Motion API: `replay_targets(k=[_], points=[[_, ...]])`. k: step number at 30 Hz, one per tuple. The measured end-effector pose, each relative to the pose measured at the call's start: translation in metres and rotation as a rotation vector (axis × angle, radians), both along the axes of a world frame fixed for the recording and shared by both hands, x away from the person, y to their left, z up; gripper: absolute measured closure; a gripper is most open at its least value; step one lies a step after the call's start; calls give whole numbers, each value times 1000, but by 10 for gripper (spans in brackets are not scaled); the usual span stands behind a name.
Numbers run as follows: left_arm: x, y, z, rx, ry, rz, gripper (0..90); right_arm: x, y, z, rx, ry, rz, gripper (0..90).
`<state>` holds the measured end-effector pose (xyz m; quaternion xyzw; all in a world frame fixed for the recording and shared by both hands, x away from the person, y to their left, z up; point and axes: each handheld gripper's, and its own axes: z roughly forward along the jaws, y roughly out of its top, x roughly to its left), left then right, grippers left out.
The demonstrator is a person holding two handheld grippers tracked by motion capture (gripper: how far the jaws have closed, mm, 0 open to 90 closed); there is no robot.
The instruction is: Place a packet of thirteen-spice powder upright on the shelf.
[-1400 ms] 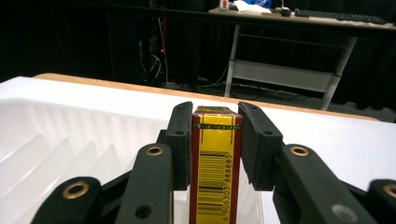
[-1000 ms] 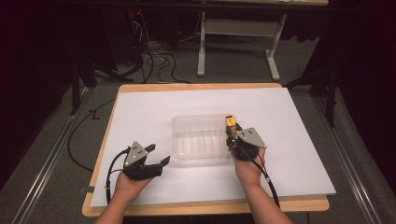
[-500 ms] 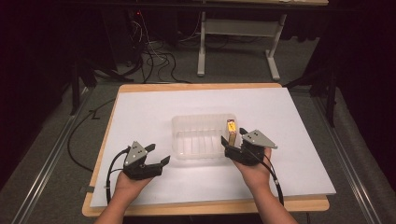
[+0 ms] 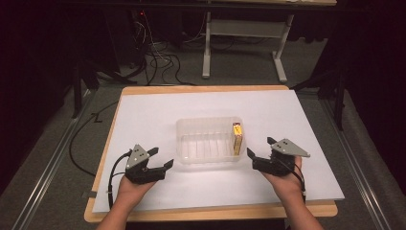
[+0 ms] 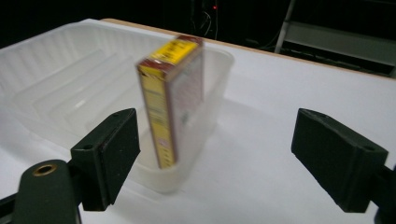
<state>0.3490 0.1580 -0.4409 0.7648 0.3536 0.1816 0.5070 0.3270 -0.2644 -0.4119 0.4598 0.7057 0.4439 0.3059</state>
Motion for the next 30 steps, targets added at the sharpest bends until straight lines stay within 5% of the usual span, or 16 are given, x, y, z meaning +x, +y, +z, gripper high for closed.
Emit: replay_targets(k=[9,15,30], points=[[0,1,-2,-3,8,-2,249,-2,-58,-22,7,60,-106,157],[1,1,-1,7,6,16,243,-15,-91,-33,53,69,-181,153],[7,-7,-3,15,38,38,238,-17,-94,-41,70,98,-181,149]])
